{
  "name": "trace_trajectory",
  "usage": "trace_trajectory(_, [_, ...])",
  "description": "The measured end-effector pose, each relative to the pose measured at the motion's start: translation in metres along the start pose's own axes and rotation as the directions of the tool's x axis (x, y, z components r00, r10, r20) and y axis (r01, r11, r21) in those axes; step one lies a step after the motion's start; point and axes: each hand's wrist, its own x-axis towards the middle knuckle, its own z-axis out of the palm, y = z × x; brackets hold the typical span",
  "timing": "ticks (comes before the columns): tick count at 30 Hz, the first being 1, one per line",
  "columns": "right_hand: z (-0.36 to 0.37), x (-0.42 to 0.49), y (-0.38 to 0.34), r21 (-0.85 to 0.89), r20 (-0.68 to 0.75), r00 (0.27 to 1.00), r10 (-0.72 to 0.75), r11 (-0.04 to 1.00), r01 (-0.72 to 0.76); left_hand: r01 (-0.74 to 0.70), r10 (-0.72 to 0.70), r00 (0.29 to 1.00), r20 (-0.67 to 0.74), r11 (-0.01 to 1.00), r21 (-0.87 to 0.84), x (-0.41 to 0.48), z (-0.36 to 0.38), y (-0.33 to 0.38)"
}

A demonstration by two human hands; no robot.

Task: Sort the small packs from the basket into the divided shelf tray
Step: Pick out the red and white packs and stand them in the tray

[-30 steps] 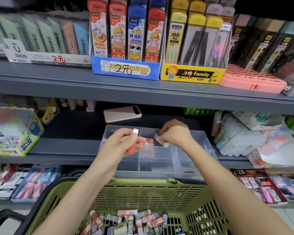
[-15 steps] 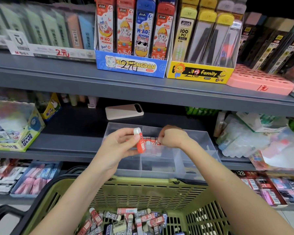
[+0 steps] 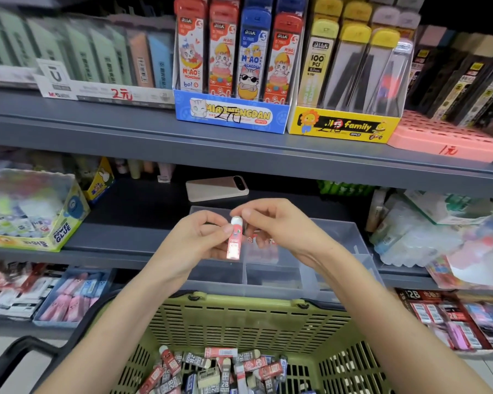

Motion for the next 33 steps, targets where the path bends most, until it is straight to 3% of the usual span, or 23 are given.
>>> trace_trajectory(3, [0.007, 0.007, -0.005, 0.091, 0.031, 1.000, -0.007, 0.996, 0.004, -0.027, 0.028, 0.999, -0.029, 0.999, 0.043, -0.001, -0.007, 0.004])
trace_trajectory(5, [0.010, 0.019, -0.005, 0.073, -0.088, 0.996, 0.011, 0.997, -0.005, -0.063, 0.078, 0.992, -0.098, 0.987, 0.149, -0.001, -0.013, 0.005])
trace_trajectory(7, [0.008, 0.035, 0.000, -0.064, -0.270, 0.963, -0.002, 0.998, -0.016, -0.108, 0.200, 0.960, -0.198, 0.910, 0.400, -0.003, -0.022, 0.000])
trace_trajectory(9, [0.007, 0.050, 0.008, -0.296, -0.347, 0.938, -0.011, 0.950, -0.098, -0.124, 0.349, 0.910, -0.223, 0.743, 0.658, -0.010, -0.033, -0.008])
trace_trajectory(12, [0.014, 0.064, 0.023, -0.662, -0.271, 0.962, 0.040, 0.718, -0.216, -0.112, 0.411, 0.898, -0.157, 0.558, 0.822, -0.021, -0.044, -0.027])
trace_trajectory(14, [0.019, 0.069, 0.030, -0.730, -0.180, 0.980, 0.084, 0.656, -0.191, -0.110, 0.386, 0.915, -0.115, 0.515, 0.850, -0.028, -0.048, -0.038])
trace_trajectory(17, [0.020, 0.073, 0.035, -0.813, -0.075, 0.995, 0.060, 0.574, -0.096, -0.116, 0.350, 0.934, -0.076, 0.495, 0.861, -0.031, -0.050, -0.048])
trace_trajectory(21, [0.017, 0.078, 0.033, -0.973, 0.026, 1.000, -0.014, 0.230, 0.029, -0.119, 0.342, 0.936, -0.080, 0.524, 0.843, -0.030, -0.051, -0.051])
trace_trajectory(24, [0.013, 0.076, 0.037, -0.985, 0.109, 0.994, 0.029, 0.135, 0.104, -0.119, 0.339, 0.937, -0.084, 0.536, 0.835, -0.030, -0.051, -0.053])
trace_trajectory(27, [0.012, 0.072, 0.042, -0.982, 0.141, 0.988, 0.060, 0.131, 0.132, -0.128, 0.335, 0.940, -0.070, 0.536, 0.834, -0.029, -0.051, -0.054])
trace_trajectory(30, [0.011, 0.061, 0.040, -0.981, 0.110, 0.993, -0.042, 0.159, 0.116, -0.120, 0.323, 0.943, -0.077, 0.548, 0.828, -0.031, -0.051, -0.052])
trace_trajectory(33, [0.013, 0.033, 0.033, -0.943, -0.004, 0.969, -0.247, 0.325, 0.079, -0.126, 0.346, 0.935, -0.077, 0.527, 0.841, -0.038, -0.050, -0.048])
